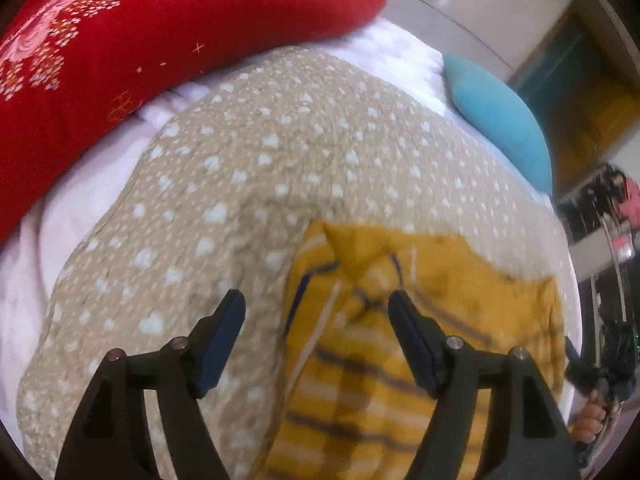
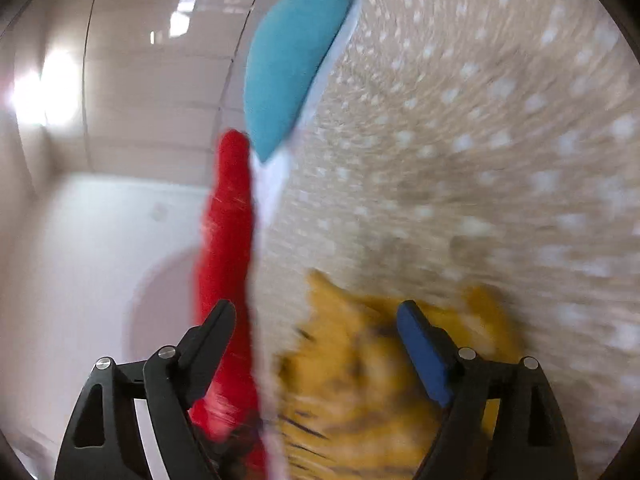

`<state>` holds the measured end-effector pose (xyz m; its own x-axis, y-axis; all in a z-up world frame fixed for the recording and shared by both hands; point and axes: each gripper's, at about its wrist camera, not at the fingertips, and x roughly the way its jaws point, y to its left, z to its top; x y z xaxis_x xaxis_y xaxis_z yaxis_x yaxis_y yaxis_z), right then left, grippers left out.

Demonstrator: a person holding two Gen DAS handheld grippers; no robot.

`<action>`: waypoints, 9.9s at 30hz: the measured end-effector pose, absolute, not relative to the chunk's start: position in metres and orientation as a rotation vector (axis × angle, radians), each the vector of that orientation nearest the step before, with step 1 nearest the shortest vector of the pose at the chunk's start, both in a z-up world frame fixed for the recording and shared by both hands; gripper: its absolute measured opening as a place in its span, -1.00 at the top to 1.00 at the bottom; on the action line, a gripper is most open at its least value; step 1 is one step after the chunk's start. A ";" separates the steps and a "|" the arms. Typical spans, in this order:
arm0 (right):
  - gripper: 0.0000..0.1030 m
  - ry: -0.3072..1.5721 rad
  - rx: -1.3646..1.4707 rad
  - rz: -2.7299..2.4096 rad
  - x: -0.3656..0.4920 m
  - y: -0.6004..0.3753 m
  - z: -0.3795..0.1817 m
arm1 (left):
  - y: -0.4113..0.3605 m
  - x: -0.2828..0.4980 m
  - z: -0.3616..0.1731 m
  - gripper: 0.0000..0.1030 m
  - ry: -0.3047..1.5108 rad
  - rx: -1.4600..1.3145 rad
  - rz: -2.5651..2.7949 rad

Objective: Fold small clothes

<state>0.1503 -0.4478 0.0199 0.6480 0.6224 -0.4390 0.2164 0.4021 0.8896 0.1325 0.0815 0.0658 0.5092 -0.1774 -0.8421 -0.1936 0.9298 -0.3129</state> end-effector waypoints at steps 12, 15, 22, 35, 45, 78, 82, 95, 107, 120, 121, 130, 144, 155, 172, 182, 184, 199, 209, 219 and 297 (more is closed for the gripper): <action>-0.49 0.943 0.681 0.302 0.003 -0.424 0.003 | 0.070 0.050 0.022 -0.59 1.058 -0.269 -0.142; 0.70 1.013 0.673 0.356 0.003 -0.406 -0.020 | 0.058 0.047 0.016 -0.05 1.089 -0.178 -0.156; 0.82 0.969 0.630 0.214 0.003 -0.450 -0.006 | 0.069 0.051 0.052 0.54 1.028 -0.004 -0.017; -0.32 0.895 0.863 0.398 -0.059 -0.408 -0.017 | 0.091 -0.011 0.014 -0.80 1.041 -0.619 -0.270; -0.33 0.820 0.928 0.302 0.023 -0.392 -0.026 | 0.072 0.056 0.005 -0.98 0.957 -0.708 -0.230; 0.07 0.695 0.736 0.198 -0.094 -0.462 0.057 | 0.075 -0.066 0.070 -0.29 0.923 -0.375 0.045; 0.07 0.741 0.636 0.339 -0.050 -0.418 0.069 | 0.054 -0.074 0.070 -0.29 0.922 -0.285 0.005; 0.06 0.906 0.572 -0.048 0.105 -0.427 0.029 | 0.087 -0.090 0.071 -0.45 0.892 -0.294 0.048; 0.15 0.991 0.153 0.507 0.100 -0.156 0.063 | 0.115 -0.098 0.053 -0.47 0.914 -0.320 0.071; -0.21 1.044 -0.076 0.506 0.172 -0.007 0.027 | 0.166 -0.118 0.042 -0.48 0.911 -0.402 0.144; -0.21 1.027 -0.046 0.530 0.166 -0.010 0.036 | 0.169 -0.119 0.042 -0.48 0.910 -0.406 0.152; -0.30 0.990 -0.197 0.687 0.052 -0.025 0.075 | 0.178 -0.127 0.040 -0.48 0.906 -0.439 0.166; -0.33 0.877 -0.563 0.301 0.028 0.032 0.003 | 0.183 -0.147 0.052 -0.55 0.890 -0.451 0.169; 0.65 0.914 -0.112 0.418 0.048 -0.046 0.050 | 0.160 -0.142 0.063 -0.55 0.916 -0.446 0.149; 0.00 0.870 0.229 0.753 0.029 -0.116 0.068 | 0.099 -0.131 0.074 -0.56 0.914 -0.213 0.207; -0.01 0.921 0.222 0.584 0.026 -0.142 0.049 | 0.092 -0.067 0.058 -0.57 0.898 -0.213 -0.077; -0.01 0.944 0.244 0.557 0.027 -0.153 0.042 | 0.084 -0.047 0.052 -0.57 0.893 -0.184 -0.151; -0.01 0.961 0.188 0.483 0.018 -0.176 0.027 | 0.104 -0.014 0.032 0.88 1.039 -0.099 0.010; -0.01 0.934 -0.026 0.491 0.067 -0.090 0.048 | 0.112 -0.086 0.057 -0.32 0.933 -0.248 -0.039; -0.16 1.077 -0.291 0.437 0.164 0.012 0.012 | 0.127 -0.112 0.051 -0.43 0.928 -0.194 0.082; 0.15 0.702 0.763 0.225 -0.030 -0.458 0.055 | -0.054 -0.101 0.081 -0.65 1.032 0.011 -0.043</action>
